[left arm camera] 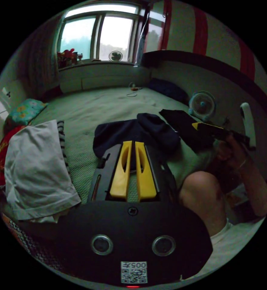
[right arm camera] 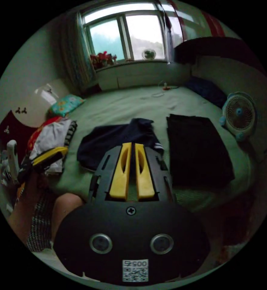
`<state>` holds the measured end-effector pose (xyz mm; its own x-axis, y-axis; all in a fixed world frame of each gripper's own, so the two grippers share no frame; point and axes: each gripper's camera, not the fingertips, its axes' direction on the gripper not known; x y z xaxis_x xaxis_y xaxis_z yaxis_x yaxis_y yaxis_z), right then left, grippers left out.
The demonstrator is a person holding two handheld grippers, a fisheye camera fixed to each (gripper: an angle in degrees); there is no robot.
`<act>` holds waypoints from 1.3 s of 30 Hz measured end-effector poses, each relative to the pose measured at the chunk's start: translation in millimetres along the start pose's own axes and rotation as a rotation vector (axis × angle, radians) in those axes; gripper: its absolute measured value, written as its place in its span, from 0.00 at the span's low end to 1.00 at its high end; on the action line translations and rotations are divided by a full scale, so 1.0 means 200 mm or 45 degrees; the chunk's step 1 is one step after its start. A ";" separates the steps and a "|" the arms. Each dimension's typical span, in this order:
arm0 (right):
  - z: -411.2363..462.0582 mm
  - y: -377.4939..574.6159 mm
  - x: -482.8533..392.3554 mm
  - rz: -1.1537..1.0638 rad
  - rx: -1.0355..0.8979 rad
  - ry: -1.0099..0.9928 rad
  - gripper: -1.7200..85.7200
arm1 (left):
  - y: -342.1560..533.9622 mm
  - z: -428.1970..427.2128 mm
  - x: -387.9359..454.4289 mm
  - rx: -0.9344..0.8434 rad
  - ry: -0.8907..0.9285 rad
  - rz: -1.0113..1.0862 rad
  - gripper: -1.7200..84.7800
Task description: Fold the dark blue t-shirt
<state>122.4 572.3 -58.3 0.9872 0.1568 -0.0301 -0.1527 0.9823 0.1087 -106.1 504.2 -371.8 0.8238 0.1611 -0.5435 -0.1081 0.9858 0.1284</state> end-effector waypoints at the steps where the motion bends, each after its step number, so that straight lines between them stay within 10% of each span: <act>1: -0.01 0.00 0.03 0.014 -0.015 0.016 0.05 | 0.02 -0.01 -0.02 0.020 0.000 -0.008 0.08; 18: 0.16 -0.18 0.20 0.028 -0.128 -0.012 0.15 | 0.11 0.17 -0.42 -0.196 -0.013 -0.099 0.25; 39: -0.34 -0.73 0.22 0.016 0.126 -0.012 0.00 | -0.06 -0.48 -0.62 0.015 -0.060 -0.041 0.05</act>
<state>185.4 443.7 -142.6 0.9857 0.1672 -0.0188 -0.1598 0.9652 0.2069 -260.2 476.8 -386.9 0.8521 0.1267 -0.5078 -0.0747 0.9898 0.1214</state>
